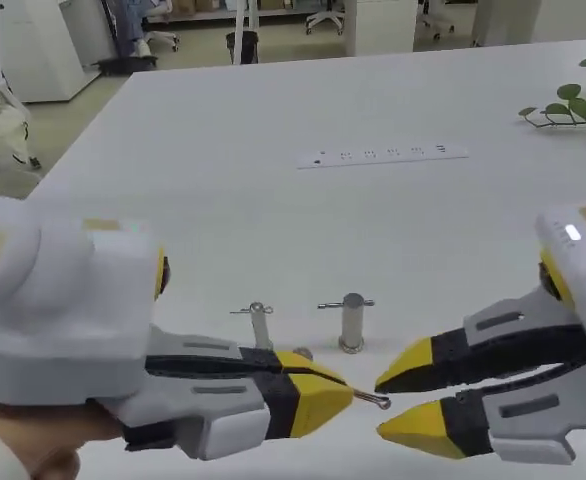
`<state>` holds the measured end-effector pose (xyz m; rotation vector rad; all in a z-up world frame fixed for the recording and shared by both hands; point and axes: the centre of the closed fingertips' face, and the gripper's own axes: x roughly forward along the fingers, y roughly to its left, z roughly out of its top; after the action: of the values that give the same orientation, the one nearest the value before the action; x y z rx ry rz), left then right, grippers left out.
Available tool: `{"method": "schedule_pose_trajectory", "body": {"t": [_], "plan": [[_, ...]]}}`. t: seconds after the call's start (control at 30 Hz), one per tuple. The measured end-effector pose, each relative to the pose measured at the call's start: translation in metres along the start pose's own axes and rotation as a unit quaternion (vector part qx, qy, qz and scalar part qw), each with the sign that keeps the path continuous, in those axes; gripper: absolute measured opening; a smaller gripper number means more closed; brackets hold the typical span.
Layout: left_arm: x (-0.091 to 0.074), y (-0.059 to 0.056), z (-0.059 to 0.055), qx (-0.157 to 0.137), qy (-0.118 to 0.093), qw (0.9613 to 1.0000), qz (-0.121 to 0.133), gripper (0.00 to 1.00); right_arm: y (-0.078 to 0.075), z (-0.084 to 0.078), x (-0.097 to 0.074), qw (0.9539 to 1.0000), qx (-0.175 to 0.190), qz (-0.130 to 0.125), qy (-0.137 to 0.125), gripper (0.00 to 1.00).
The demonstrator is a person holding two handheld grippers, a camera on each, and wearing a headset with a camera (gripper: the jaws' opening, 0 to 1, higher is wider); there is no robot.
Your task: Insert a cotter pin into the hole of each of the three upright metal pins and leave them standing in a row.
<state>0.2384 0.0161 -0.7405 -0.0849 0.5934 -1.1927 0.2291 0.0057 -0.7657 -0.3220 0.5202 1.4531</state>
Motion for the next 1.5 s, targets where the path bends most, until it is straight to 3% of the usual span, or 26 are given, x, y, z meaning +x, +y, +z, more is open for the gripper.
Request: {"method": "schedule_pose_trajectory", "body": {"t": [0.53, 0.7, 1.03, 1.23, 1.33, 1.5], "plan": [[0.001, -0.011, -0.004, 0.065, 0.006, 0.9973, -0.035, 0.00, 0.011, -0.004, 0.004, 0.9997, -0.005, 0.023, 0.008, 0.06], [0.002, -0.011, -0.013, 0.099, 0.025, 0.9939, -0.042, 0.00, 0.013, -0.005, 0.004, 0.9993, -0.017, 0.029, 0.017, 0.05], [0.004, -0.008, -0.030, 0.126, 0.060, 0.9892, -0.044, 0.01, 0.015, -0.007, 0.006, 0.9975, -0.033, 0.044, 0.044, 0.04], [0.004, -0.008, -0.034, 0.118, 0.061, 0.9902, -0.044, 0.01, 0.017, -0.009, 0.007, 0.9966, -0.042, 0.048, 0.052, 0.04], [0.004, -0.004, -0.033, 0.080, 0.053, 0.9948, -0.036, 0.01, 0.016, -0.008, 0.007, 0.9969, -0.041, 0.046, 0.050, 0.04], [0.004, -0.001, -0.032, 0.094, 0.049, 0.9939, -0.031, 0.02, 0.014, -0.008, 0.008, 0.9969, -0.039, 0.043, 0.052, 0.04]]}}
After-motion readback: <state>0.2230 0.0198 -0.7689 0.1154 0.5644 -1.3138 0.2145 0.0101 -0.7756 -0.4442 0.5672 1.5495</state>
